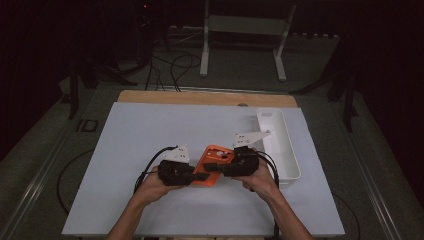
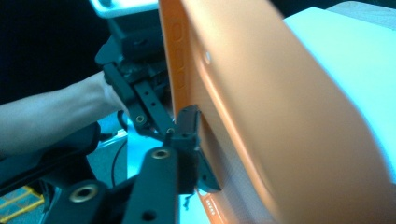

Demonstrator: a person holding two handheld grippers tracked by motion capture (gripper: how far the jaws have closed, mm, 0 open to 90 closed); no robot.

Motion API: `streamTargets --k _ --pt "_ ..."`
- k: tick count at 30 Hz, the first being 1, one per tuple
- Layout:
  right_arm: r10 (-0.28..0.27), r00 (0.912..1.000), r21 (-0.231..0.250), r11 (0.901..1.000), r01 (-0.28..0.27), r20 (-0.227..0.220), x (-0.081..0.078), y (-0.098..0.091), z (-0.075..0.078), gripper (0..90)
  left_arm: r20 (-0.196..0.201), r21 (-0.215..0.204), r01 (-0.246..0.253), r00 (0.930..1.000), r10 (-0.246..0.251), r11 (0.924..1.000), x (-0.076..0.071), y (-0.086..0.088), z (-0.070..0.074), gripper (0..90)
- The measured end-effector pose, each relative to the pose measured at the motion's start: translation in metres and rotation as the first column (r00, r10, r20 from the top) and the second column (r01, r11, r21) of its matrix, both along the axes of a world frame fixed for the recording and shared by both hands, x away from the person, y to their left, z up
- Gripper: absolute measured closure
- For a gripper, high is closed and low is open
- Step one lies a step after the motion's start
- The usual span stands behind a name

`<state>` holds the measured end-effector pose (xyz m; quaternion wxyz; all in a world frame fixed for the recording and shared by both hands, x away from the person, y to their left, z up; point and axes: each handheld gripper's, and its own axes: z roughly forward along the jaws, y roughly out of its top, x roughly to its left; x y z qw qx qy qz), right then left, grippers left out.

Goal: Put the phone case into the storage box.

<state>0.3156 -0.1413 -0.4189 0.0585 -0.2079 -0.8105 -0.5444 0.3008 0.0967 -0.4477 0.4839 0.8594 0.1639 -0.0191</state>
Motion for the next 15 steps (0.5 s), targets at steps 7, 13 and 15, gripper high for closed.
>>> streamTargets --k 7,13,15 --pt "-0.067 0.9977 -0.041 0.9969 0.067 0.01 -0.0013 0.0016 0.0004 44.8 0.021 0.0 -0.043 0.9988 0.043 0.9991 -0.0003 0.0014 -0.0011 85.5" --pt "-0.109 0.9937 -0.069 0.9915 0.111 0.024 -0.0031 0.0034 0.001 30.1 0.032 -0.001 -0.071 0.9969 0.071 0.9974 -0.0009 0.003 -0.0007 85.5" --pt "-0.128 0.9913 -0.075 0.9887 0.13 0.03 -0.0033 0.0032 0.0012 26.6 0.036 -0.005 -0.081 0.996 0.081 0.9967 -0.0008 0.0036 -0.0004 85.5"
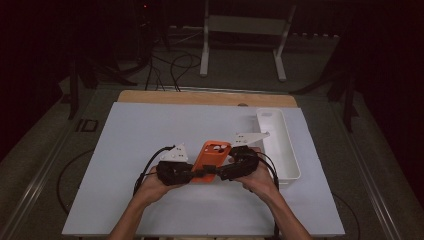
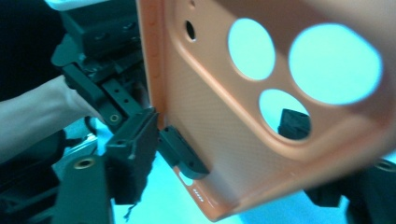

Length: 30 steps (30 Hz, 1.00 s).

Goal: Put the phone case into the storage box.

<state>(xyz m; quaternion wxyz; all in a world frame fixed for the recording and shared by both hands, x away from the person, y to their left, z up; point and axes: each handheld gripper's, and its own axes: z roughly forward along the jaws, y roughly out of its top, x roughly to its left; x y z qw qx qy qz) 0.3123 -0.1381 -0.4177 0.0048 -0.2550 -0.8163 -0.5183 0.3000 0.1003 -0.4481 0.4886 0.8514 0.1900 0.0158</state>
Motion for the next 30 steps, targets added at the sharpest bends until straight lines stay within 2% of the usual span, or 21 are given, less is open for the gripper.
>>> streamTargets --k 13,21,30 --pt "-0.091 0.9956 -0.028 0.9954 0.092 0.023 -0.0022 -0.0016 0.003 9.7 0.024 0.008 -0.073 0.9971 0.073 0.9973 0.0005 0.0025 0.001 85.4" --pt "-0.127 0.9911 -0.018 0.9916 0.128 0.039 -0.0029 -0.0039 0.005 8.5 0.043 0.021 -0.13 0.9907 0.129 0.9912 0.0001 0.0025 0.0006 85.3" --pt "-0.165 0.9852 0.01 0.9863 0.165 0.047 -0.002 -0.0076 0.0064 8.5 0.052 0.033 -0.168 0.9847 0.166 0.9852 0.0007 0.0023 -0.0003 85.3"
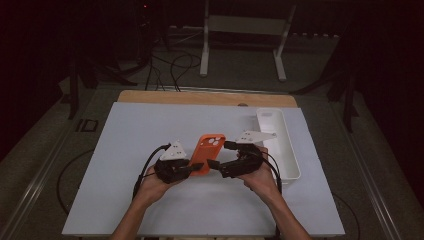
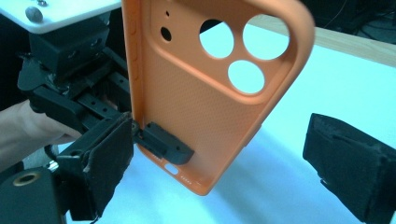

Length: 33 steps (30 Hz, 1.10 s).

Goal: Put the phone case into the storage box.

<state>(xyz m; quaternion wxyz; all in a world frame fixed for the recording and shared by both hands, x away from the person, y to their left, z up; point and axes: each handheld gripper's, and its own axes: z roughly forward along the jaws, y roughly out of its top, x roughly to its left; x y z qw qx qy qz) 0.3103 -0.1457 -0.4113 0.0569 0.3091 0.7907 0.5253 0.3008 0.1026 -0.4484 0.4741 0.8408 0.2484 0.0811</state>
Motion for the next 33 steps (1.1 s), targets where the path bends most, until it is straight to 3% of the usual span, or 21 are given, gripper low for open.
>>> streamTargets --k 20,33 --pt "-0.033 0.999 0.028 0.9991 0.032 0.032 -0.0032 -0.0018 0.0041 8.5 0.029 0.004 -0.104 0.9941 0.104 0.9945 -0.0009 0.0009 0.001 85.3" --pt "-0.057 0.9977 0.043 0.9975 0.055 0.038 -0.0025 -0.0035 0.0048 8.5 0.04 0.003 -0.139 0.9895 0.139 0.9903 -0.0005 0.0003 0.0001 85.2"
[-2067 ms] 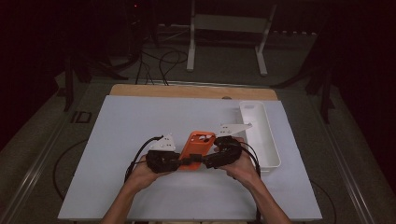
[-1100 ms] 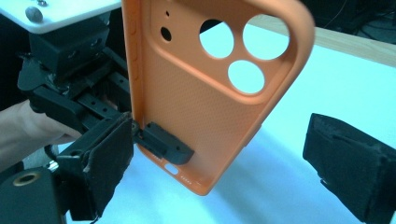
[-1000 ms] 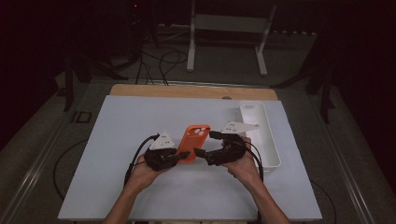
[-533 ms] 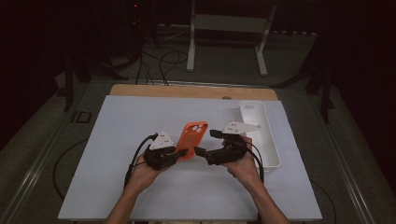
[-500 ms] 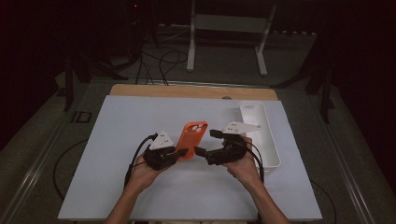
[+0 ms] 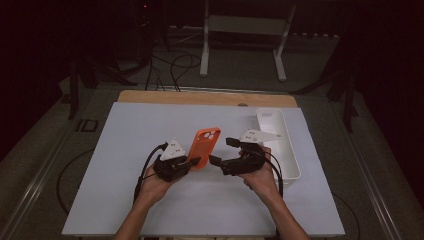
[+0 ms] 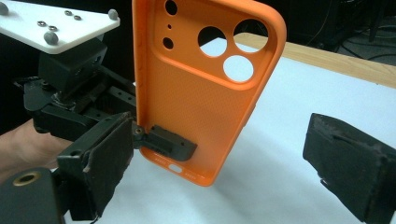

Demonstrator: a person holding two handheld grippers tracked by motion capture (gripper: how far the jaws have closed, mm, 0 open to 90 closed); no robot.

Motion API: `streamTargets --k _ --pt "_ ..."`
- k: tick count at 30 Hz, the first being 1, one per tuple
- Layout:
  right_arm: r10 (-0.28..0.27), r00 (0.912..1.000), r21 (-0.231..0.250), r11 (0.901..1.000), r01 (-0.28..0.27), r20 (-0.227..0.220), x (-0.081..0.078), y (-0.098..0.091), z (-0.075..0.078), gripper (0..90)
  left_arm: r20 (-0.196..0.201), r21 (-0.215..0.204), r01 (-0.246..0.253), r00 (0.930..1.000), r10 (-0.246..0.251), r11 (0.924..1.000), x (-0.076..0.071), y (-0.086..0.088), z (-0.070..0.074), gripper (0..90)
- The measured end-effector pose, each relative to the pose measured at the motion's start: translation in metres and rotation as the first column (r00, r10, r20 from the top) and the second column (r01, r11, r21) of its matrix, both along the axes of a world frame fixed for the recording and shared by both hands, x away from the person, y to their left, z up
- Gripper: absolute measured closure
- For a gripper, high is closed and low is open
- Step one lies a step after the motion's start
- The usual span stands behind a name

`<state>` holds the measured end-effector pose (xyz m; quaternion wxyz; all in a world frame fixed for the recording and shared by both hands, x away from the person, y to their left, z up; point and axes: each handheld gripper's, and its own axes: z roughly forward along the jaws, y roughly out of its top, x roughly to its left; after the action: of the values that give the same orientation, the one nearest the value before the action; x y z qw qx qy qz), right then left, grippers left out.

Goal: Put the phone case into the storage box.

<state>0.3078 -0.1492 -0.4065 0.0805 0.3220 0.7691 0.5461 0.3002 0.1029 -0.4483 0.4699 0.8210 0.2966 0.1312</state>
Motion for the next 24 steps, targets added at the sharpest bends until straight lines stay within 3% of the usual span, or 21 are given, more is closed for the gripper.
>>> streamTargets --k 24 --pt "-0.049 0.9988 0.029 0.9984 0.049 0.006 0.0007 0.0044 0.005 8.2 0.025 -0.006 -0.092 0.9954 0.092 0.9957 0.0001 -0.004 -0.0019 85.2"
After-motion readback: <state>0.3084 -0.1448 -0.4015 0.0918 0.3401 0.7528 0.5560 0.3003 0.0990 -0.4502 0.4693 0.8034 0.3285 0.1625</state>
